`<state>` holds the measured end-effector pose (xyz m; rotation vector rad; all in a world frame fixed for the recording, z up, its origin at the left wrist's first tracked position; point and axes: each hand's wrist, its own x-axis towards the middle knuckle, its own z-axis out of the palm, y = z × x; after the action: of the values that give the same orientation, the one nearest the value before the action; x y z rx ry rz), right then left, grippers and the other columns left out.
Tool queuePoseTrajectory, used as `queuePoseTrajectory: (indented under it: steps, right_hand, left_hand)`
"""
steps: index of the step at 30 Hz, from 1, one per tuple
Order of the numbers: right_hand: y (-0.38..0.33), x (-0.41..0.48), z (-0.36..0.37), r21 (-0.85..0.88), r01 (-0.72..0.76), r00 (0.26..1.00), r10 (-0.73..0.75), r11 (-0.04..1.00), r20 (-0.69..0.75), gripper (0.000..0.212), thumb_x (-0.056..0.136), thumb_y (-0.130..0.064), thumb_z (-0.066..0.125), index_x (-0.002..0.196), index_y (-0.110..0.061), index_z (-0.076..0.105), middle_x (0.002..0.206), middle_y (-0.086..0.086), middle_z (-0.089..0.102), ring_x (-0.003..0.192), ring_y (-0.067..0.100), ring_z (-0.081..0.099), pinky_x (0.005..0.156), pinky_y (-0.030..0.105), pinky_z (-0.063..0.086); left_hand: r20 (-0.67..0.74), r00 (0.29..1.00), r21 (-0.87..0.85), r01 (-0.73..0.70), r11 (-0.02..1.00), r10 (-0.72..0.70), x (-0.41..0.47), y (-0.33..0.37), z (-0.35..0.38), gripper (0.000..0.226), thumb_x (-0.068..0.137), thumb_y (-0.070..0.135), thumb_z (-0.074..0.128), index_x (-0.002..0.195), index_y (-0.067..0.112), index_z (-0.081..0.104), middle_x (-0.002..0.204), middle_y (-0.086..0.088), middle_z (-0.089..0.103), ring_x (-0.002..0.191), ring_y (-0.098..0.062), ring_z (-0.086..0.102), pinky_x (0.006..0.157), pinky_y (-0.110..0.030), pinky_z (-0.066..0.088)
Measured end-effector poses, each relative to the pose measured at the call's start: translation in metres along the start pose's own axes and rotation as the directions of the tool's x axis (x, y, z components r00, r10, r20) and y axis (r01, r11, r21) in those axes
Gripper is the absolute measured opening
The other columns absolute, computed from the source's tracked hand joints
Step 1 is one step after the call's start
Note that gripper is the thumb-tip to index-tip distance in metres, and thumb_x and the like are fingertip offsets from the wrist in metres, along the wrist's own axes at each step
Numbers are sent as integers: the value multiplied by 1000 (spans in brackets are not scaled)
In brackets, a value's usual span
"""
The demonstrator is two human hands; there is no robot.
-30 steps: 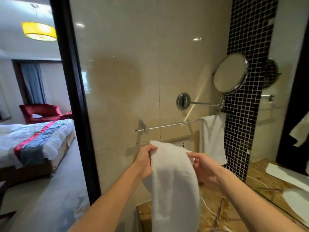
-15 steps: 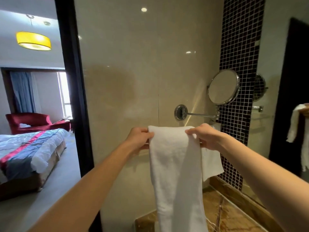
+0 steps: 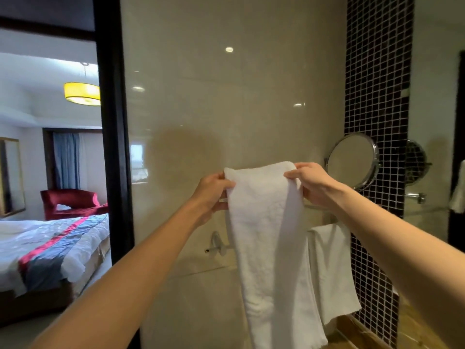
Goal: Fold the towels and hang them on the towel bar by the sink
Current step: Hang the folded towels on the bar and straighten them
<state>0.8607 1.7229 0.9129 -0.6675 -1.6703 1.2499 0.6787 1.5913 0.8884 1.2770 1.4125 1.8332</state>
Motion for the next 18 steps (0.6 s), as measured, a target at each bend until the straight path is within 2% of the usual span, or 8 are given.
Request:
queuePoseTrajectory:
  steps: [4,7,11,15,18]
  right_hand:
    - [-15,19,5,19,77,997,-77,997,-9,19,85,7,54,100,10,65,87,18,62,73,28,59,66,36,47]
    - [-19,31,9,13,111,994,-111,994,-25,23,86,7,53,105,5,66,93,18,66,77,28,62,72,39,50]
    - [-17,49,16,-29,136,990,-137,990,-31,25,87,7,51,107,1,65,88,13,67,72,23,62,64,32,48]
    - [0,65,21,-83,88,995,-92,993,-39,21,87,8,48,93,-1,66,88,15,65,78,27,61,69,37,47]
    - [23,78,24,-118,35,998,-41,992,-49,24,84,11,44,98,12,64,86,16,60,78,27,55,70,37,41]
  left_hand:
    - [-1,998,19,-58,998,58,23,12,3,22,86,-1,50,91,16,64,84,-2,66,74,-15,63,59,-27,53]
    - [3,996,9,-87,996,87,41,15,2,25,85,-2,51,93,18,65,83,1,67,72,-12,63,58,-25,54]
    - [12,994,11,-110,994,110,63,10,-3,24,87,-2,51,92,18,64,81,6,68,64,-5,65,54,-23,53]
    - [25,998,43,-67,997,65,79,-10,-5,23,89,-1,51,93,19,61,84,8,67,69,-8,64,59,-26,51]
    - [38,999,63,-11,998,9,86,-33,-2,23,89,-2,53,97,20,57,89,10,66,71,-10,62,57,-25,50]
